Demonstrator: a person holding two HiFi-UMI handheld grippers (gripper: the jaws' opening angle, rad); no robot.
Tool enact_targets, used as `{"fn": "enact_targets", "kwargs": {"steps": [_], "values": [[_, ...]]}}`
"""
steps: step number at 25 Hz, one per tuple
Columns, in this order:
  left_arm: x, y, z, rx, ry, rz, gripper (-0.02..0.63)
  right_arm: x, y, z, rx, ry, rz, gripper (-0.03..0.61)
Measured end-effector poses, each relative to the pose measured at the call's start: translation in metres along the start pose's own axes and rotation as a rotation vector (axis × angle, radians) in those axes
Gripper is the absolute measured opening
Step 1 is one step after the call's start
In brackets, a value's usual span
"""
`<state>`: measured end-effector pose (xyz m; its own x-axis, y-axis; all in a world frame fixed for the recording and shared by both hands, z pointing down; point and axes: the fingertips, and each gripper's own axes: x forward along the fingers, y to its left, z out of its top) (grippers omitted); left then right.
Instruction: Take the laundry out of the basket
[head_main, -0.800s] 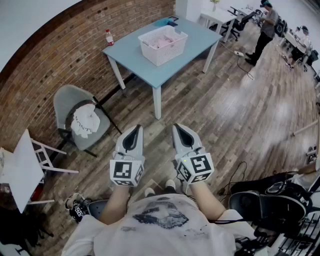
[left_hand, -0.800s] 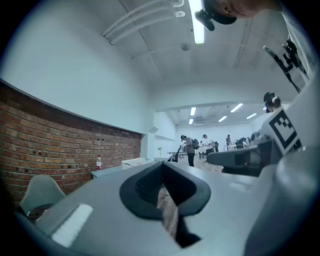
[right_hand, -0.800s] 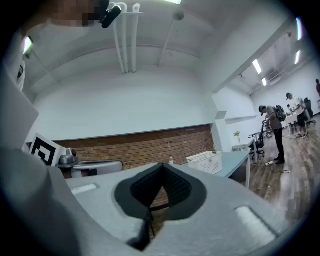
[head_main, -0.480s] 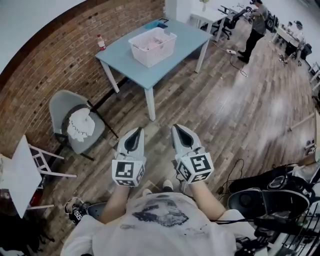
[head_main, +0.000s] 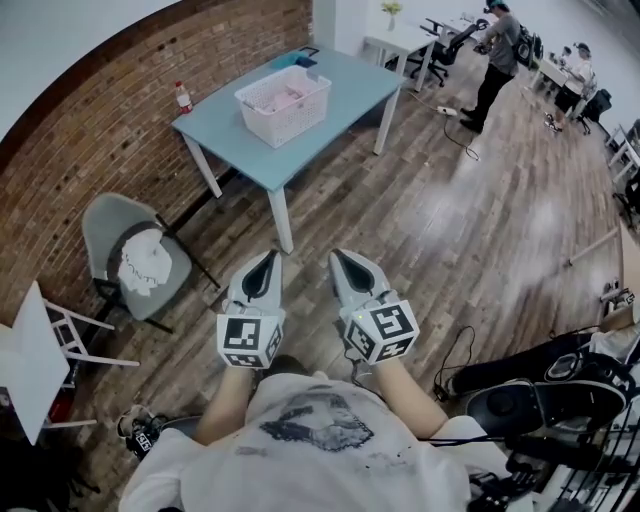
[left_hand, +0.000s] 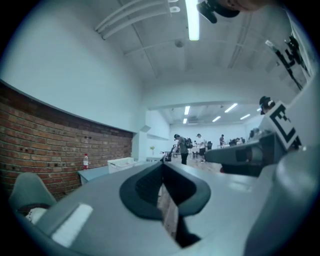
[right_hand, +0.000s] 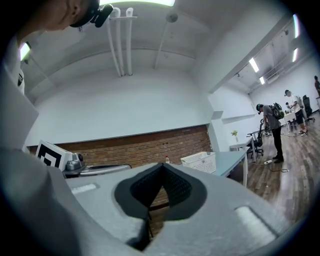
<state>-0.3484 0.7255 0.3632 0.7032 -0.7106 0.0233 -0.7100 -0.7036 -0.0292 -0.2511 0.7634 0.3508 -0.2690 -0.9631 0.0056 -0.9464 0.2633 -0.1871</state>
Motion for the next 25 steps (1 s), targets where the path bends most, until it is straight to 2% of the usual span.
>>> {"fn": "enact_targets", "kwargs": {"steps": [5, 11, 17, 25], "values": [[0.023, 0.015, -0.002, 0.002, 0.001, 0.007, -0.008, 0.027, -0.014, -0.005, 0.011, 0.014, 0.017, -0.003], [0.072, 0.063, -0.008, -0.003, 0.005, 0.013, -0.008, 0.095, -0.033, -0.011, 0.011, 0.027, 0.025, -0.003], [0.153, 0.122, -0.027, -0.020, 0.032, -0.012, -0.008, 0.185, -0.075, -0.017, 0.013, 0.044, 0.000, -0.003], [0.260, 0.206, -0.028, -0.021, 0.063, -0.042, -0.008, 0.314, -0.124, -0.007, 0.037, 0.062, -0.020, -0.003]]}}
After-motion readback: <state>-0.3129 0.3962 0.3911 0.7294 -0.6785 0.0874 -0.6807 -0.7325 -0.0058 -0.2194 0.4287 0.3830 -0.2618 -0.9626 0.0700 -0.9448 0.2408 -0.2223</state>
